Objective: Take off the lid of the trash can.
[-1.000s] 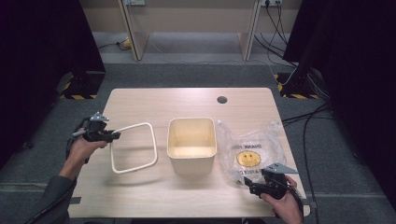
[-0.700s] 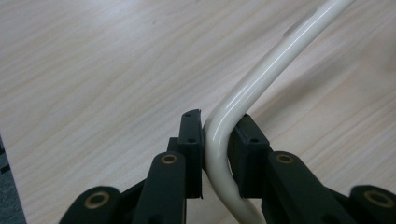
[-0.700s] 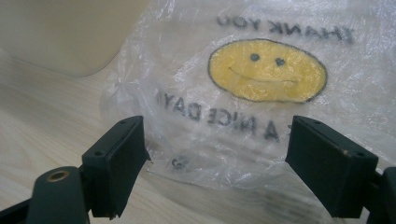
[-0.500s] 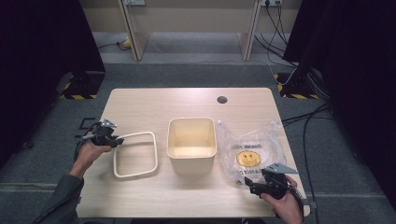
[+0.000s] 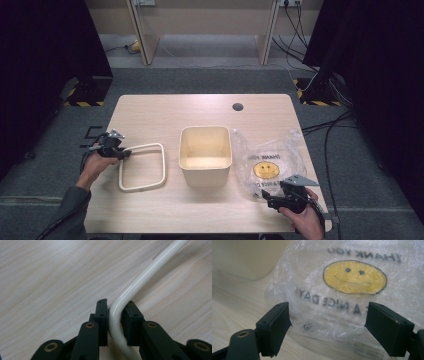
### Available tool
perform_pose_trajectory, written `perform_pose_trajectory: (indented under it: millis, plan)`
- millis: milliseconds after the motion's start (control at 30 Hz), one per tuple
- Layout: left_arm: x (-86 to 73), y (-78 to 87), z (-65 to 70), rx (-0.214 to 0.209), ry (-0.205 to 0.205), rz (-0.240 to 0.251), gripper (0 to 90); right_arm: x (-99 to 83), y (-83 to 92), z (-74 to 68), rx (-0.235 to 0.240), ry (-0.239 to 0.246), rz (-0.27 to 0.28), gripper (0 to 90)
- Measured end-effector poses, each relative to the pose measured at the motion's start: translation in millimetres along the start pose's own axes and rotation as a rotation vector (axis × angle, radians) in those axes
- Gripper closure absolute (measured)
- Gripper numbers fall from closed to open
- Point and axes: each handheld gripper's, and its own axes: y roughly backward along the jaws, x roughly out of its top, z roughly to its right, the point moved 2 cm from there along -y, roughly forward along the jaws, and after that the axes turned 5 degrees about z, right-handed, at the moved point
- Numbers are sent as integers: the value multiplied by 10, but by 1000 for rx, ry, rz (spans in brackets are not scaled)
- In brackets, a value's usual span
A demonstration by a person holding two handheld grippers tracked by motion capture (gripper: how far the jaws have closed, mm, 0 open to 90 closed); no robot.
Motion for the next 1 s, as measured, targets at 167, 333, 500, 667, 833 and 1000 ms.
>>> perform_pose_trajectory:
  millis: [167,333,500,667,833,1000]
  plan:
    - [21,-7,16,7,-22,2,737,1,1,2,0,-1,1,198]
    - [15,24,72,5,15,24,652,4,9,3,0,-4,4,198]
    - [40,117,111,36,47,45,484,10,20,18,-4,-5,10,198]
    - [103,238,241,46,95,77,415,14,24,18,-4,-8,11,198]
    - [166,343,504,13,126,129,369,19,35,37,-6,-15,15,198]
    - [229,466,746,-59,164,204,362,48,76,74,-25,-24,40,203]
